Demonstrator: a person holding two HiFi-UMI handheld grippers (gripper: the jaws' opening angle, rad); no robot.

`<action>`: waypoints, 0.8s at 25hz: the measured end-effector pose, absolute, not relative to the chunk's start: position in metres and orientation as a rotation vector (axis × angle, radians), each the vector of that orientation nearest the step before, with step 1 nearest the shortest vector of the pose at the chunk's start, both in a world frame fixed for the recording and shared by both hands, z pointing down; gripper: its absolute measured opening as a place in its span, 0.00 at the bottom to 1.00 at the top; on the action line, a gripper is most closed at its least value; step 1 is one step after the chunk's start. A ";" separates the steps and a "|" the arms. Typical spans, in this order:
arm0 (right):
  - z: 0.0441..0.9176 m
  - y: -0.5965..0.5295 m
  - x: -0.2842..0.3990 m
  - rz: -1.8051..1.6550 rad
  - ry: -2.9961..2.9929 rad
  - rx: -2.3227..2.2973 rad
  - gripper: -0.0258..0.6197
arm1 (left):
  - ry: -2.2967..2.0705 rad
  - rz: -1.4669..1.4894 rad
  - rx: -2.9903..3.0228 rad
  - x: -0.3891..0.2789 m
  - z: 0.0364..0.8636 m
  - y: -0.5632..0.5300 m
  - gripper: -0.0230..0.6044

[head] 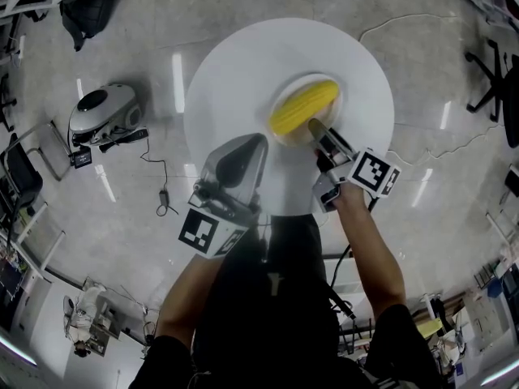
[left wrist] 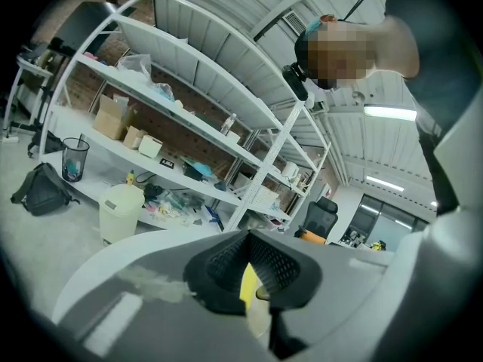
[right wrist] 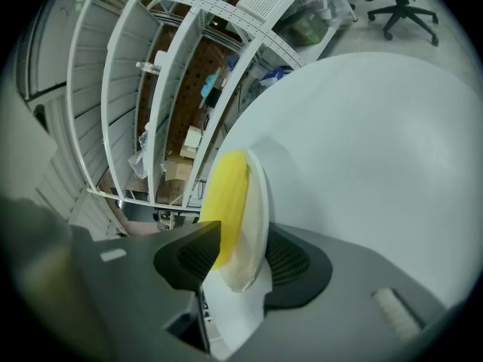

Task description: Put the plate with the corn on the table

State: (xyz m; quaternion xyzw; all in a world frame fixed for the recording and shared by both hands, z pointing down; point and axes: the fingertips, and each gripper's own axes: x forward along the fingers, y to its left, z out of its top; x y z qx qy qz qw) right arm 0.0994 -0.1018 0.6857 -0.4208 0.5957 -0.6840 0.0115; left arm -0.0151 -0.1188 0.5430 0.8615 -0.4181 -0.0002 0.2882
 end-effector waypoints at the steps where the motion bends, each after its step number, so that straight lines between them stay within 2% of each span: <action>1: 0.685 -0.102 0.099 -2.135 1.864 -1.307 0.34 | -1.117 0.000 2.299 -0.016 0.543 -0.119 0.04; 20: 0.678 -0.102 0.089 -2.137 2.109 -1.252 0.45 | -1.121 -0.006 2.292 -0.023 0.546 -0.119 0.04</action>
